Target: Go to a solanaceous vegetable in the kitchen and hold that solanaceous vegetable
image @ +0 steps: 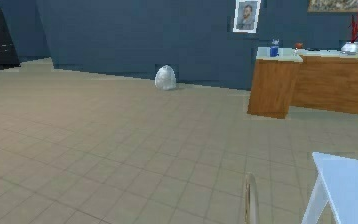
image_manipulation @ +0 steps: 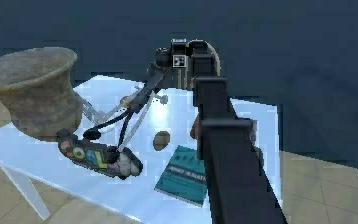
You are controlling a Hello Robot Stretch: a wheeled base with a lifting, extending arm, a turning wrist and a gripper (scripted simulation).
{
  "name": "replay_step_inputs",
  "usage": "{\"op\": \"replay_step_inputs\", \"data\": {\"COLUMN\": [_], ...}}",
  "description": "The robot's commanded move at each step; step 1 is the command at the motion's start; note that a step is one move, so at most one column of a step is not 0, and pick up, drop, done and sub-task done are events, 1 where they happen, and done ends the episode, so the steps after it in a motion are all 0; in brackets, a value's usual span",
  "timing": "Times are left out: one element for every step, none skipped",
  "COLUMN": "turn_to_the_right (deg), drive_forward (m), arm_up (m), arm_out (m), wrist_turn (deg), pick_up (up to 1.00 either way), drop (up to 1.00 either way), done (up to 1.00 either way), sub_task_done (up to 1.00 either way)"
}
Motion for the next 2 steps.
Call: {"op": "replay_step_inputs", "data": {"turn_to_the_right": [0.0,0.0], "drive_forward": [0.0,0.0], "arm_up": [0.0,0.0], "arm_out": [0.0,0.0], "wrist_turn": [45.0,45.0], "pick_up": [0.0,0.0], "drop": [0.0,0.0], "done": [0.0,0.0], "sub_task_done": [0.0,0.0]}}
